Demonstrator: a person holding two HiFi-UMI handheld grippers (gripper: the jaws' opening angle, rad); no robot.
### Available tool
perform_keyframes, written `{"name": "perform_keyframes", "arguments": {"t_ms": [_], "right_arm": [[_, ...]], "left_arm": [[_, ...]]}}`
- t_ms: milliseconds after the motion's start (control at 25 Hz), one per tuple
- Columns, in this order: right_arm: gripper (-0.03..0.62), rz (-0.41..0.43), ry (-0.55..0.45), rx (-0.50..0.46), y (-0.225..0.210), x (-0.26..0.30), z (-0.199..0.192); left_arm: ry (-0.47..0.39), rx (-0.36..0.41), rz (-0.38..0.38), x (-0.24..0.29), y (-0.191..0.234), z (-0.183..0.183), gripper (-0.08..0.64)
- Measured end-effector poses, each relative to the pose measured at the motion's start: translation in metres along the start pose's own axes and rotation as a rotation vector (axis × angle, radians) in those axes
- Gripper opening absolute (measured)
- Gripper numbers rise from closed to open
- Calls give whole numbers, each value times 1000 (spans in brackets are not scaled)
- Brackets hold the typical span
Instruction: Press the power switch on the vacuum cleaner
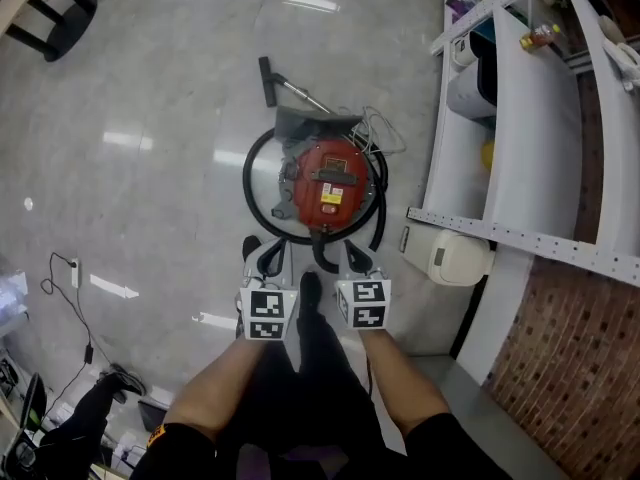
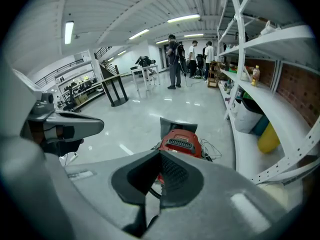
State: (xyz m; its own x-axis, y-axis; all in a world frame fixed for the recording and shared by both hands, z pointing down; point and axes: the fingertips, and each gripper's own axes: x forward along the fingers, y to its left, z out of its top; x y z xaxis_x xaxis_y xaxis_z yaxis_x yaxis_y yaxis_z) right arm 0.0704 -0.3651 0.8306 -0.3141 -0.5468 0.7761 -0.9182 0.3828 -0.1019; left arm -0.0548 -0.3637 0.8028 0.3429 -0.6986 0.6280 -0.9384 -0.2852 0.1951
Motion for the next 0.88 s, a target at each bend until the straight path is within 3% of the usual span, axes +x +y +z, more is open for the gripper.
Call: {"name": "perform_keyframes", "arguments": {"t_ms": [240,440,880], "right_arm": [[-9,-44,90,17,-27,56,-23],[-9,-54,138,34,-29,93,-41],[-9,-86,244,80,-39,160,-78]], "left_arm": [[81,64,-123,55,-6,-33,15],[156,100,-103,92,12,-54,14],[171,126,-162,143,26,-74,14]]}}
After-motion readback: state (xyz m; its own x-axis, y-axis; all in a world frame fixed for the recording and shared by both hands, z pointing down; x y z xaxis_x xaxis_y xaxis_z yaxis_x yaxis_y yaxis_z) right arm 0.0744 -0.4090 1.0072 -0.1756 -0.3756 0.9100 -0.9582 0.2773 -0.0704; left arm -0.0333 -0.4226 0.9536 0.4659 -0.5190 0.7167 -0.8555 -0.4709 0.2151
